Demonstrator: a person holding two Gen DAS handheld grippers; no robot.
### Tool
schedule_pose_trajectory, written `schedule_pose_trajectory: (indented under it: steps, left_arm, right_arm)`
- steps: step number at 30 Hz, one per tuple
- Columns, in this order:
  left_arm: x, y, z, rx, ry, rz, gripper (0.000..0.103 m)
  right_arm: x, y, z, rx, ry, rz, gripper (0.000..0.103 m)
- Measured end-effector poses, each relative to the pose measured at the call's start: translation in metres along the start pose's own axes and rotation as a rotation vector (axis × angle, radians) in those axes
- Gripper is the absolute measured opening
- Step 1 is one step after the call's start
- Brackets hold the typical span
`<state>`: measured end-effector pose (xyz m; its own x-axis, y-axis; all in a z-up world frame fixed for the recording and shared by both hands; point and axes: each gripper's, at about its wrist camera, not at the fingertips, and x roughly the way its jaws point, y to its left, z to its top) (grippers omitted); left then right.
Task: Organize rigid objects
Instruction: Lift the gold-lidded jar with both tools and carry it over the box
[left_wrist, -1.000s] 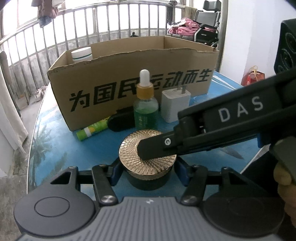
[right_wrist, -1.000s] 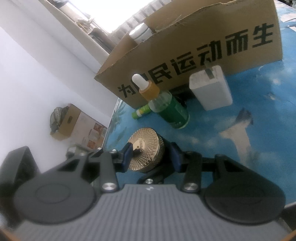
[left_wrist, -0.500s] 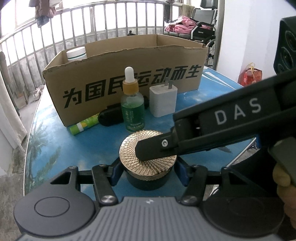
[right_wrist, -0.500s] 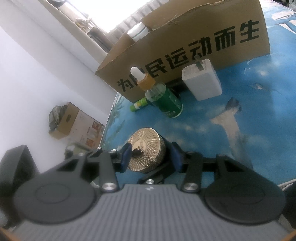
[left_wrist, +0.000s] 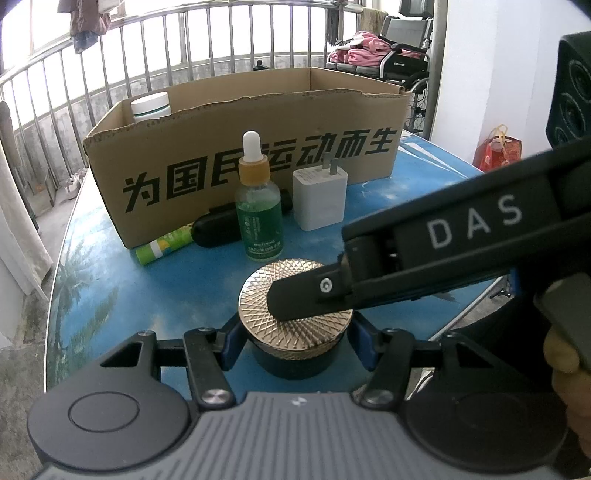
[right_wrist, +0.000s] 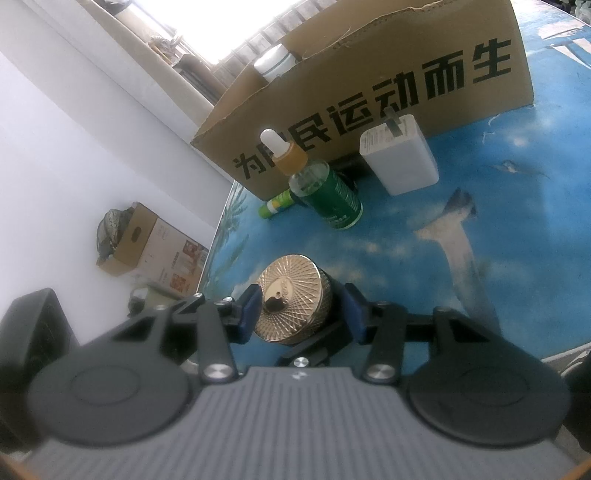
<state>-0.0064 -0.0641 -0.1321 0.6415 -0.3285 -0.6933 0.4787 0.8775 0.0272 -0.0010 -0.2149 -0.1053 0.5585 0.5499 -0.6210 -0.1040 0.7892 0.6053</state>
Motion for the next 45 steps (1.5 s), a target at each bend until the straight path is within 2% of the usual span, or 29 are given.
schedule_pose_trajectory:
  steps: [14, 17, 20, 30, 41, 45]
  left_arm:
    - [-0.001, -0.001, -0.002, 0.003, -0.006, -0.007, 0.06]
    - [-0.002, -0.001, -0.006, 0.011, -0.021, -0.001, 0.061]
    - [-0.007, 0.0, -0.009, 0.021, -0.055, 0.004, 0.065]
    - [-0.004, 0.006, -0.019, 0.039, -0.085, -0.034, 0.068]
    - [0.001, 0.006, -0.024, 0.049, -0.142, -0.065, 0.063]
    - [0.002, 0.009, -0.023, 0.038, -0.152, -0.064, 0.057]
  right_arm:
    - [-0.001, 0.0, -0.001, -0.002, 0.001, 0.0, 0.048]
    - [-0.003, -0.004, -0.003, 0.0, 0.003, 0.017, 0.048]
    - [-0.008, -0.005, -0.004, -0.006, 0.01, 0.03, 0.048]
    - [-0.017, 0.012, 0.003, -0.138, 0.028, -0.009, 0.056]
    - [0.004, 0.026, 0.003, -0.227, 0.09, -0.057, 0.064]
    - [0.009, 0.026, 0.006, -0.242, 0.105, -0.061, 0.065]
